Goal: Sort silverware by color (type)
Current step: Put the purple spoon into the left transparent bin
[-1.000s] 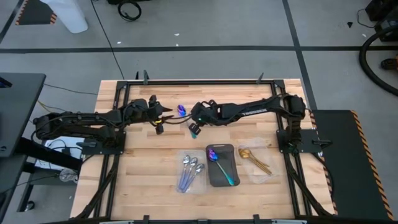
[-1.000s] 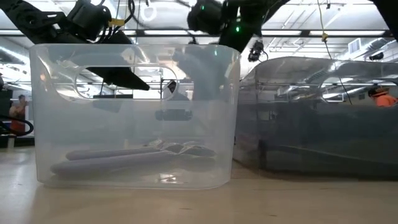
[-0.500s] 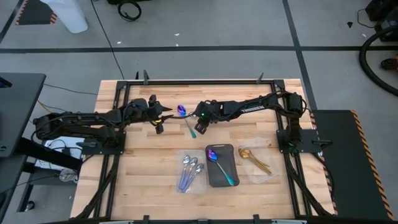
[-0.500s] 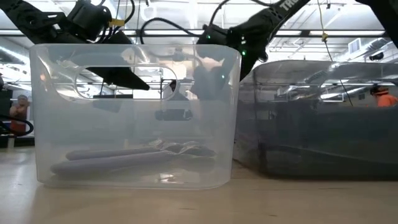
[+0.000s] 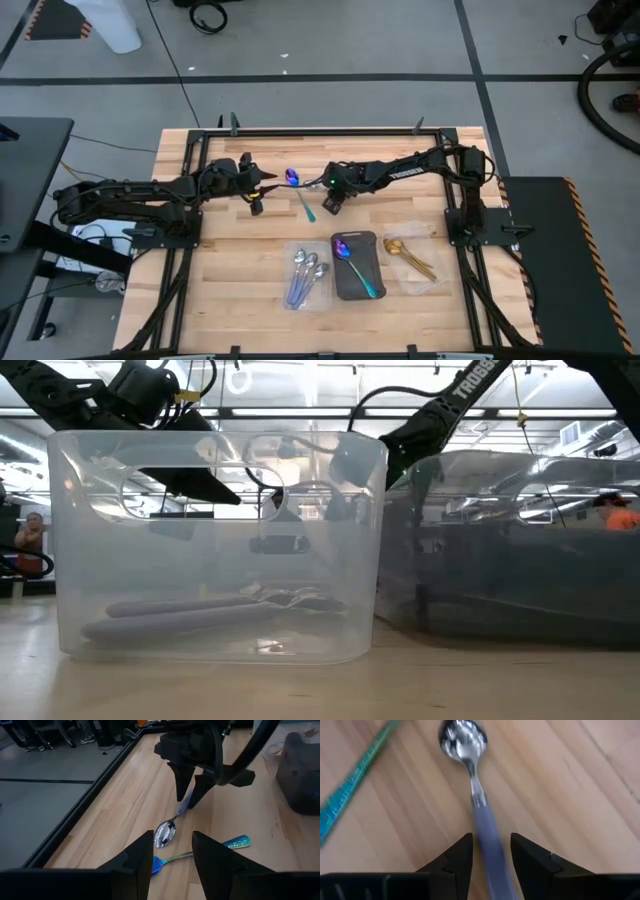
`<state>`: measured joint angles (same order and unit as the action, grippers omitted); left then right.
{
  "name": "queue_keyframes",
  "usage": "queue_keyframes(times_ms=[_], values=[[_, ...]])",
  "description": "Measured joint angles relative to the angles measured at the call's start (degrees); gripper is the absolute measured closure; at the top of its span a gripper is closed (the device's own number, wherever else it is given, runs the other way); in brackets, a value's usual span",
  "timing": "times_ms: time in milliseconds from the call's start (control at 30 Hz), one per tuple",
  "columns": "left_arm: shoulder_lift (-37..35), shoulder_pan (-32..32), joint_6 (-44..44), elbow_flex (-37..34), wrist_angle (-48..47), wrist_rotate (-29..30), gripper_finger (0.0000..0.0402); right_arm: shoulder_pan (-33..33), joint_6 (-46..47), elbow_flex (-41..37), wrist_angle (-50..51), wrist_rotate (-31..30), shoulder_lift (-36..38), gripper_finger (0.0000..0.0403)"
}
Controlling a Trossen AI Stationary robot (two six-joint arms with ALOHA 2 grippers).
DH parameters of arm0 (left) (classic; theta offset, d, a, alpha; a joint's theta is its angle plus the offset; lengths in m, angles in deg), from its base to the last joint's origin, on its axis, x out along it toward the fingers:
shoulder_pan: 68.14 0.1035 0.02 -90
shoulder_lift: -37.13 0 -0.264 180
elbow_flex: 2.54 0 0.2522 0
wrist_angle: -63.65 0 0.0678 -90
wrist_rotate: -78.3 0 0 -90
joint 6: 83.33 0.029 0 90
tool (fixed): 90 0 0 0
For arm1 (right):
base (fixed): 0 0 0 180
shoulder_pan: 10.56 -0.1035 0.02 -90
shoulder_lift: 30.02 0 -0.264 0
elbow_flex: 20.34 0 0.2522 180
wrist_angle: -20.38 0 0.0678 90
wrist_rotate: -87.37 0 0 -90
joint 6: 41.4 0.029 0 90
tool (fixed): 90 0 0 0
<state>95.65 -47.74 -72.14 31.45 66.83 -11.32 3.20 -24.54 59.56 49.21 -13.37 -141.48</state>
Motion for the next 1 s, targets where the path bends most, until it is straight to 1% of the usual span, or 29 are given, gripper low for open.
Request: queue_keyframes(times_ms=[100, 200, 267, 400, 433, 700, 1000], values=[[0.0, 0.0, 0.03, 0.0, 0.0, 0.0, 0.026, 0.28, -0.26, -0.98, -0.49, 1.18, 0.02, 0.0265], [0.0, 0.0, 0.03, 0.0, -0.01, 0.0, 0.026, 0.75, -0.29, -1.92, -0.87, 4.4, 0.26, 0.0278], [0.0, 0.0, 0.03, 0.0, -0.02, 0.0, 0.026, 0.85, 0.17, -2.11, 0.04, 5.71, 0.33, 0.0295], [0.0, 0.0, 0.12, 0.0, -0.07, 0.0, 0.026, 0.6, 0.64, -2.06, 1.77, 6.48, 0.42, 0.0342], [0.0, 0.0, 0.13, 0.0, -0.07, 0.0, 0.026, 0.48, 0.7, -2.09, 2.17, 6.91, 0.42, 0.0347], [0.0, 0.0, 0.58, 0.0, -0.13, -0.01, 0.026, 0.24, 2.99, -2.2, 3.41, 7.93, 0.66, 0.0347], [0.0, 0.0, 0.56, 0.0, 0.06, -0.02, 0.026, 0.11, 3.72, -2.71, 3.24, 6.79, 4.53, 0.0347]])
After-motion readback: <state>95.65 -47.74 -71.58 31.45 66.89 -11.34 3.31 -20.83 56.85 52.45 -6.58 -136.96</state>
